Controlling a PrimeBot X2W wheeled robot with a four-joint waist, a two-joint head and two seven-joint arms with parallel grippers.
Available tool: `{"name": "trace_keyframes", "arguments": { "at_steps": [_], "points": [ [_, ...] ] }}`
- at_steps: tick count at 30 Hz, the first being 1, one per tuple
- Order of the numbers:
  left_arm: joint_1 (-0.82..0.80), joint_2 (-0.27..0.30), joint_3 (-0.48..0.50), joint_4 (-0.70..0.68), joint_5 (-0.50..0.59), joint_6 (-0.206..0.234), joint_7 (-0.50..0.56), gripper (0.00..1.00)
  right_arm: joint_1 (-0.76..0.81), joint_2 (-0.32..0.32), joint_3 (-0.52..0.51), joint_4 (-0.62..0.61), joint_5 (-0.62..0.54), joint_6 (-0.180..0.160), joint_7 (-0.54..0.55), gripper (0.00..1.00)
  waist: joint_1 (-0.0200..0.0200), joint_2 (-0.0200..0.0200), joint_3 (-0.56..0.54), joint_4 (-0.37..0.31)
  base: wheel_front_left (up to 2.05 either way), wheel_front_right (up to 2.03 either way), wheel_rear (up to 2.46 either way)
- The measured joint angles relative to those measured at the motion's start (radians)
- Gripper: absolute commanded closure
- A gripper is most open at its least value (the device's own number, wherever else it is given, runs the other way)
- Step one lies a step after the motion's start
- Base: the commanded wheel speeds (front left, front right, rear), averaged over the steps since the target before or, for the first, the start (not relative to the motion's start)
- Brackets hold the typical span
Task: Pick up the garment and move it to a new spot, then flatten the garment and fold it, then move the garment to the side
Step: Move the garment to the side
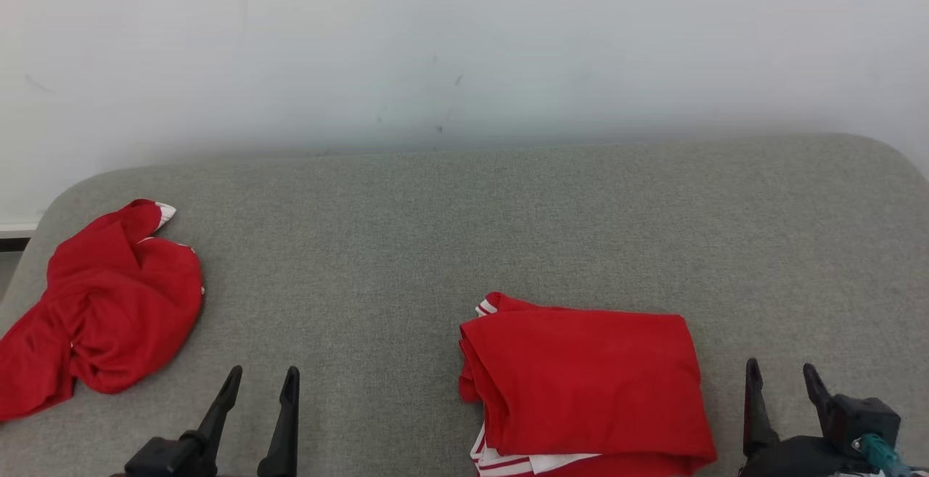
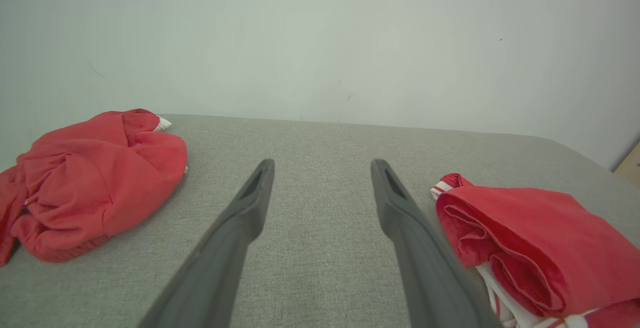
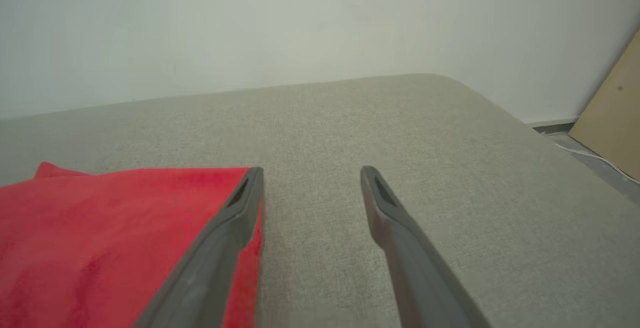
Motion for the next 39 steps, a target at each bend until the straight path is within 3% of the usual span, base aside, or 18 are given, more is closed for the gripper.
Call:
{"name": "trace_keyframes", "arguments": {
  "at_steps": [12, 29, 39],
  "points": [
    [-0.005, -0.013, -0.029, 0.006, 0.0, -0.009, 0.019, 0.0, -0.098, -0.045, 0.043, 0.145, 0.013, 0.02, 0.28, 0.0, 0.0001, 0.0, 0.017, 0.032, 0.0, 0.0, 0.0],
    [-0.007, -0.014, -0.039, 0.027, 0.0, -0.016, 0.035, 0.0, -0.138, -0.032, 0.085, 0.134, 0.096, 0.045, 0.647, 0.0, 0.0001, 0.0, 0.016, 0.06, 0.0, 0.0, 0.0],
    [-0.007, -0.021, -0.062, 0.026, 0.0, -0.026, 0.041, 0.0, -0.15, -0.085, 0.055, 0.108, 0.095, 0.035, 0.793, 0.0, 0.0, 0.0, 0.022, 0.081, 0.0, 0.0, 0.0]
  ]
}}
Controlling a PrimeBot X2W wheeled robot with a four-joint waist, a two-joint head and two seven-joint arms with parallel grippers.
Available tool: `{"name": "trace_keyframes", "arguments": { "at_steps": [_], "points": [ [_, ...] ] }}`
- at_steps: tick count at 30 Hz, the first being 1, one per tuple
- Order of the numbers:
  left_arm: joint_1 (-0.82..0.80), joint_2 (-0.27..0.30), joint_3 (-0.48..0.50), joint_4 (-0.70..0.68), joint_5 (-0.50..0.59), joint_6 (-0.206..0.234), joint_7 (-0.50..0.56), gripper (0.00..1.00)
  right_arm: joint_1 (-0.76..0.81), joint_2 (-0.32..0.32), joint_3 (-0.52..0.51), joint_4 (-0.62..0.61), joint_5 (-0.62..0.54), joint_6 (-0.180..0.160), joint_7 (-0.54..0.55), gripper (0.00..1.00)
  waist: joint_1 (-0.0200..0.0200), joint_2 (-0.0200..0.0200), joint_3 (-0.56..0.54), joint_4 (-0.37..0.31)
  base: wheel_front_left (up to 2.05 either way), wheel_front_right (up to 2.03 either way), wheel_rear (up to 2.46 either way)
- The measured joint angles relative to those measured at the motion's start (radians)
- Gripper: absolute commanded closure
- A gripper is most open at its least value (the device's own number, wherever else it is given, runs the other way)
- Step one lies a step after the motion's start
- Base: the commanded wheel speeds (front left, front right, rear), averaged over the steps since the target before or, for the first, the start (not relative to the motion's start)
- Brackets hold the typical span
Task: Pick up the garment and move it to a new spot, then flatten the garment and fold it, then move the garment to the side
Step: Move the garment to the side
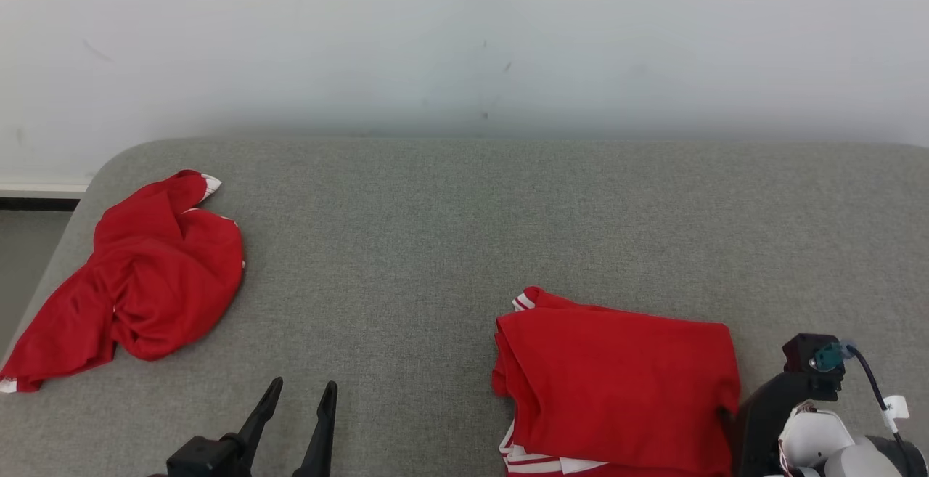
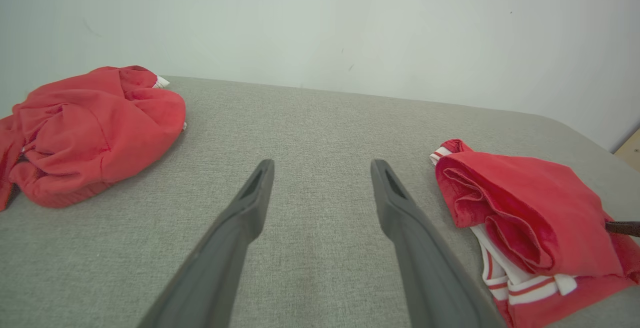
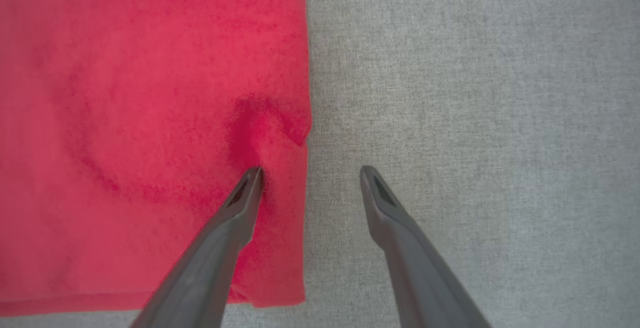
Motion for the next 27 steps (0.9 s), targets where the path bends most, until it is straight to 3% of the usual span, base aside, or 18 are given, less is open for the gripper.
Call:
{"name": "trace_keyframes", "arguments": {
  "at_steps": [18, 19, 20, 21, 22, 27],
  "points": [
    [-0.023, 0.0, -0.007, -0.006, 0.0, -0.009, 0.013, 0.0, -0.076, -0.004, -0.032, 0.009, -0.001, -0.017, 0.143, 0.0, 0.0, 0.0, 0.051, 0.041, 0.0, 0.0, 0.0],
    [-0.023, 0.0, -0.007, -0.006, 0.0, -0.009, 0.013, 0.0, -0.081, -0.004, -0.034, 0.008, 0.0, -0.017, 0.145, 0.3, 0.0, 0.0, 0.055, 0.043, 0.0, 0.0, 0.0],
    [-0.023, 0.0, -0.008, -0.005, 0.0, -0.009, 0.013, 0.0, -0.087, -0.004, -0.035, 0.009, 0.001, -0.017, 0.152, 0.7, 0.0, 0.0, 0.058, 0.046, 0.0, 0.0, 0.0],
    [-0.023, -0.001, -0.01, -0.004, 0.0, -0.009, 0.013, 0.0, -0.093, -0.004, -0.035, 0.009, 0.001, -0.017, 0.153, 0.88, 0.0001, 0.0, 0.06, 0.049, 0.0, 0.0, 0.0],
    [-0.023, -0.002, -0.009, -0.003, 0.0, -0.009, 0.013, 0.0, -0.099, -0.003, -0.033, 0.012, 0.001, -0.017, 0.16, 1.0, 0.0001, 0.0, 0.063, 0.051, 0.0, 0.0, 0.0],
    [-0.023, -0.002, -0.007, 0.002, 0.0, -0.009, 0.013, 0.0, -0.113, 0.002, -0.03, 0.011, 0.002, -0.022, 0.177, 1.0, 0.0, 0.0, 0.069, 0.055, 0.0, 0.0, 0.0]
  ]
}}
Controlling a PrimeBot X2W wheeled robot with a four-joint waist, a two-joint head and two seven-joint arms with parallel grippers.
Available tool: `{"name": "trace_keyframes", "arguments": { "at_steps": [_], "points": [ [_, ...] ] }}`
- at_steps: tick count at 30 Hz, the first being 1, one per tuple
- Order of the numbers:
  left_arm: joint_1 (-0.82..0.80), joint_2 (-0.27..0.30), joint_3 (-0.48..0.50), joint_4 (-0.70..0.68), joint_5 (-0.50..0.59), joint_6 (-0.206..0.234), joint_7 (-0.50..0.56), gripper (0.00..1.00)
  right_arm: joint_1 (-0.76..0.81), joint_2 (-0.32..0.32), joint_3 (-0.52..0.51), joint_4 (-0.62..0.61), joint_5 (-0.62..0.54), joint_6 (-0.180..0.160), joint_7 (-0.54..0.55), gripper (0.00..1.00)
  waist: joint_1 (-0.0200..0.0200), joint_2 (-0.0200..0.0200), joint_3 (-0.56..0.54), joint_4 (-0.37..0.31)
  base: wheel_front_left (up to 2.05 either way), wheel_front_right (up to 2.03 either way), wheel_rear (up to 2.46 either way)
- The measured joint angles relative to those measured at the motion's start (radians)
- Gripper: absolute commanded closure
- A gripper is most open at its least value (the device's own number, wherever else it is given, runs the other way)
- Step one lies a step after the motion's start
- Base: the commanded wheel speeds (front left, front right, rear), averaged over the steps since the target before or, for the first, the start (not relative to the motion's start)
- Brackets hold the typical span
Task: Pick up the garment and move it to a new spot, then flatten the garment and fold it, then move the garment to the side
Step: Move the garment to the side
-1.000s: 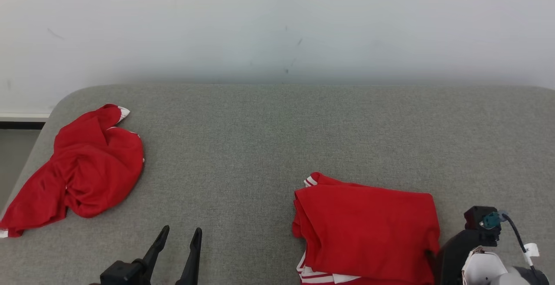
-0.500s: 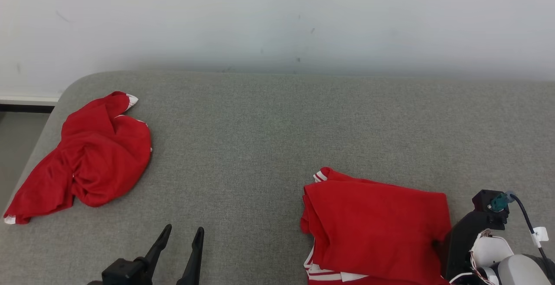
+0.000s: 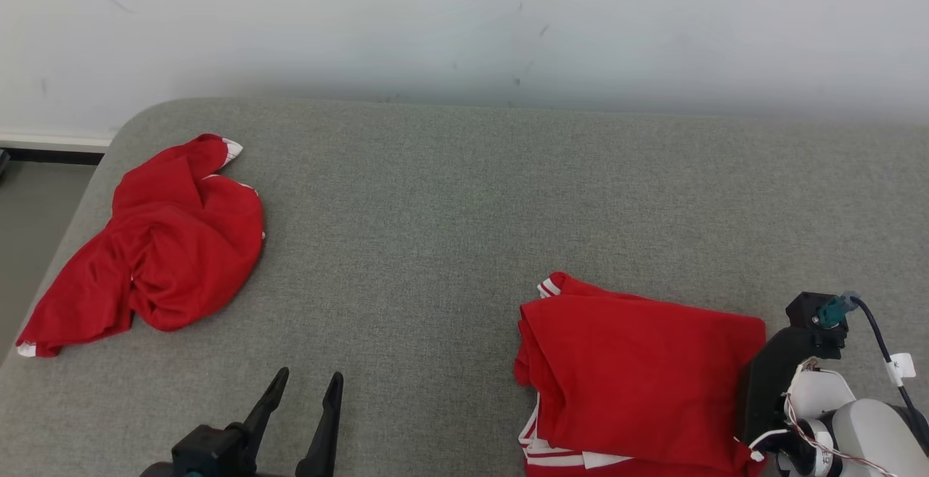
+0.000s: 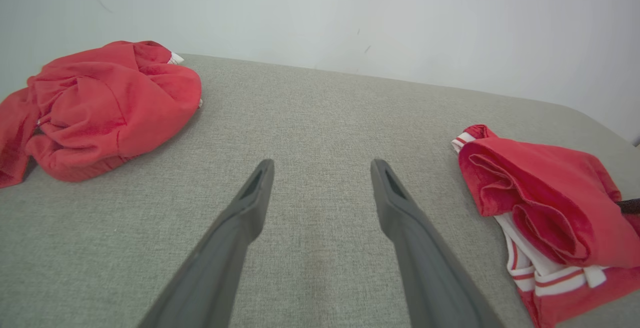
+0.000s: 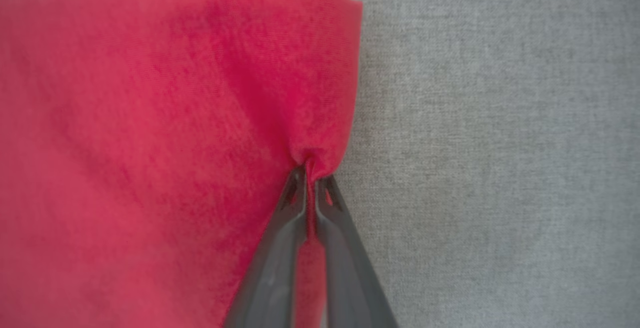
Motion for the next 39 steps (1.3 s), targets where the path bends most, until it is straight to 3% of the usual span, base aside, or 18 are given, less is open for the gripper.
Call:
{"name": "trace_keyframes", "arguments": {
  "at_steps": [7, 18, 24, 39],
  "points": [
    [0.0, 0.001, 0.01, 0.003, 0.0, 0.001, 0.0, 0.0, -0.012, -0.035, -0.016, -0.005, -0.017, -0.003, 0.001, 1.0, 0.0, 0.0, -0.002, -0.01, 0.0, 0.0, 0.0],
    [-0.015, 0.0, 0.003, 0.006, 0.0, 0.0, 0.0, 0.0, -0.133, -0.222, -0.102, -0.028, -0.109, -0.009, -0.014, 1.0, 0.0, 0.0, 0.0, -0.021, 0.0, 0.0, 0.0],
    [-0.015, 0.003, 0.005, 0.003, 0.0, 0.0, 0.0, 0.0, -0.139, -0.286, -0.124, -0.044, -0.159, -0.012, -0.023, 1.0, 0.0001, 0.0001, 0.013, -0.021, 0.0, 0.0, 0.0],
    [-0.014, 0.012, 0.016, -0.008, 0.0, 0.01, -0.002, 0.0, -0.116, -0.347, -0.128, -0.109, -0.26, -0.012, -0.086, 1.0, 0.0, 0.0001, 0.03, -0.076, 0.0, 0.0, 0.0]
  ]
}}
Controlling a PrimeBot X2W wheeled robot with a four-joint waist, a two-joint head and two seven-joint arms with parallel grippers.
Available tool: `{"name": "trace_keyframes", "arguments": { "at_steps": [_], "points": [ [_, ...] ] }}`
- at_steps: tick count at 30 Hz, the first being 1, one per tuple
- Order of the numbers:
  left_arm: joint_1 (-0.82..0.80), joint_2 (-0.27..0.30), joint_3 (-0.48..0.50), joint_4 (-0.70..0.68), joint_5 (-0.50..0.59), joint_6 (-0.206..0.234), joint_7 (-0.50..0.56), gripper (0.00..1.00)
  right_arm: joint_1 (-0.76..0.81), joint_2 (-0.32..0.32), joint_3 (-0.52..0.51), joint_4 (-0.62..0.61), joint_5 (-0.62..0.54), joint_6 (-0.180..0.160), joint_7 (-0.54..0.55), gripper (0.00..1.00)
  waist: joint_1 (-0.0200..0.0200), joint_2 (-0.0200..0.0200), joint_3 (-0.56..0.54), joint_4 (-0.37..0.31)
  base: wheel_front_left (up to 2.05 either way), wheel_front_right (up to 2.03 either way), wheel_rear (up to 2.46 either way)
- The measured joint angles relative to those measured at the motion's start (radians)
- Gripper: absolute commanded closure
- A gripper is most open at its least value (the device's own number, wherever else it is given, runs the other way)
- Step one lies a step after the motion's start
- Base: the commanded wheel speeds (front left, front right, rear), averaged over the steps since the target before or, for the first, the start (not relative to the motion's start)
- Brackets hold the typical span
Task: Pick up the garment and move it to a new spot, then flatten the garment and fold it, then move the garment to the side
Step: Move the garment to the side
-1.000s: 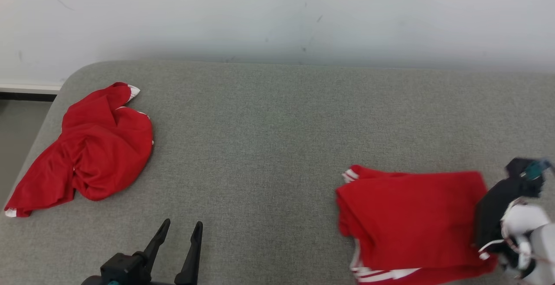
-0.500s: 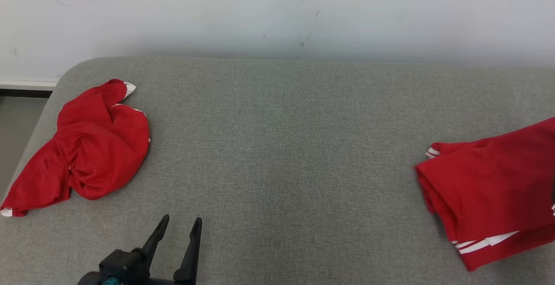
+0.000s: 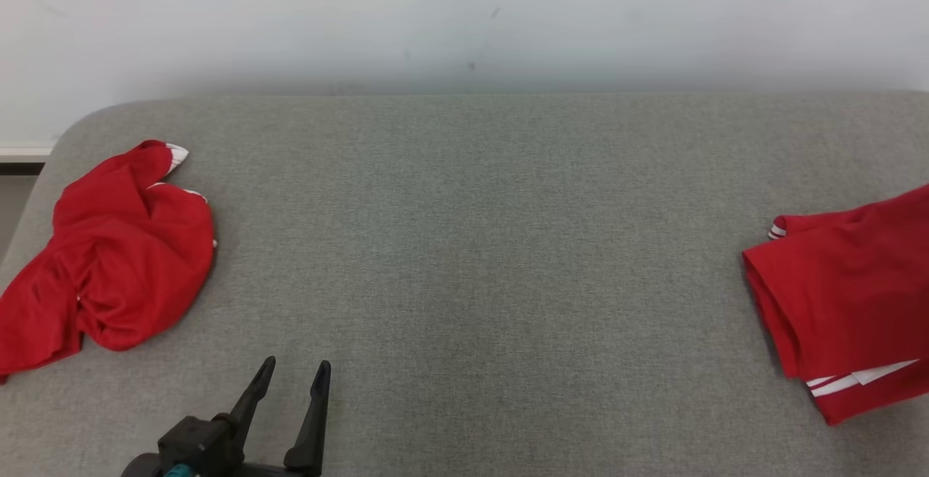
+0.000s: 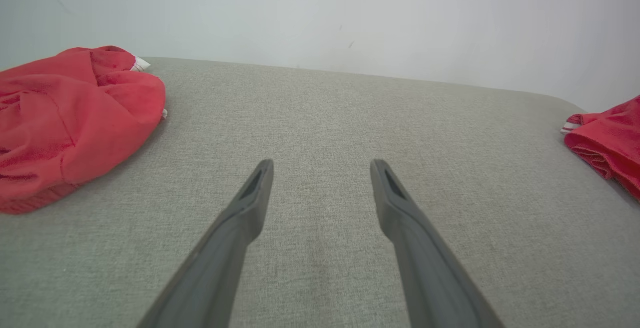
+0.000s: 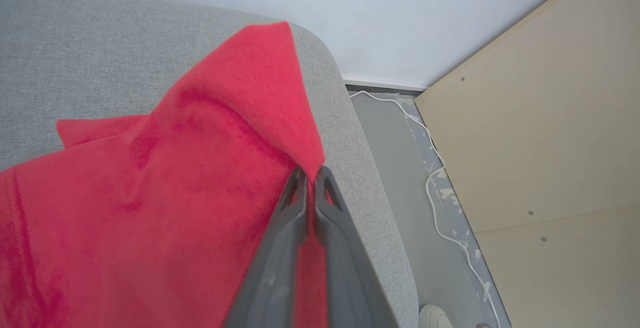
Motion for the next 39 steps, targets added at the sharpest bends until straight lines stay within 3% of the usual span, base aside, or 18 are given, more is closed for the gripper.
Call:
{"name": "trace_keyframes", "arguments": {
  "at_steps": [8, 9, 10, 11, 23, 29, 33, 39],
  "points": [
    [-0.005, -0.005, -0.016, 0.002, 0.0, -0.001, 0.001, 0.0, 0.013, -0.005, 0.016, -0.031, -0.044, 0.0, -0.024, 1.0, 0.0, 0.0, 0.001, -0.017, 0.0, 0.0, 0.0],
    [-0.005, -0.005, -0.016, 0.003, 0.0, -0.001, 0.001, 0.0, 0.022, -0.004, 0.019, -0.033, -0.045, 0.0, -0.025, 0.9, 0.0, 0.0, 0.0, -0.017, 0.0, 0.0, 0.0],
    [-0.005, -0.005, -0.017, 0.004, 0.0, -0.001, 0.001, 0.0, 0.032, -0.003, 0.022, -0.035, -0.046, 0.0, -0.028, 0.3, 0.0001, 0.0, -0.001, -0.017, 0.0, 0.0, 0.0],
    [-0.005, -0.005, -0.018, 0.005, 0.0, -0.002, 0.001, 0.0, 0.04, 0.002, 0.025, -0.039, -0.045, 0.0, -0.029, 0.0, 0.0, 0.0, -0.002, -0.017, 0.0, 0.0, 0.0],
    [-0.004, -0.005, -0.025, 0.017, 0.0, -0.002, 0.002, 0.0, 0.059, 0.006, 0.051, -0.092, -0.059, 0.001, -0.077, 0.0, 0.0, 0.0, -0.026, -0.023, 0.0, 0.0, 0.0],
    [-0.005, -0.006, -0.029, 0.019, 0.0, -0.009, 0.001, 0.0, 0.064, 0.026, 0.058, -0.148, -0.023, 0.023, -0.198, 0.0, 0.0, -0.0001, -0.039, -0.018, 0.0, 0.0, 0.0],
    [-0.005, -0.006, -0.016, 0.016, 0.0, 0.001, -0.01, 0.0, 0.083, 0.085, 0.069, -0.198, 0.039, 0.039, -0.316, 0.0, 0.0, 0.0, -0.047, -0.011, 0.0, 0.0, 0.0],
    [-0.01, -0.004, 0.009, 0.004, 0.0, 0.012, -0.037, 0.0, 0.153, 0.196, 0.071, -0.24, 0.106, 0.035, -0.482, 0.0, -0.0001, -0.0001, -0.067, -0.005, 0.0, 0.0, 0.0]
  ]
}}
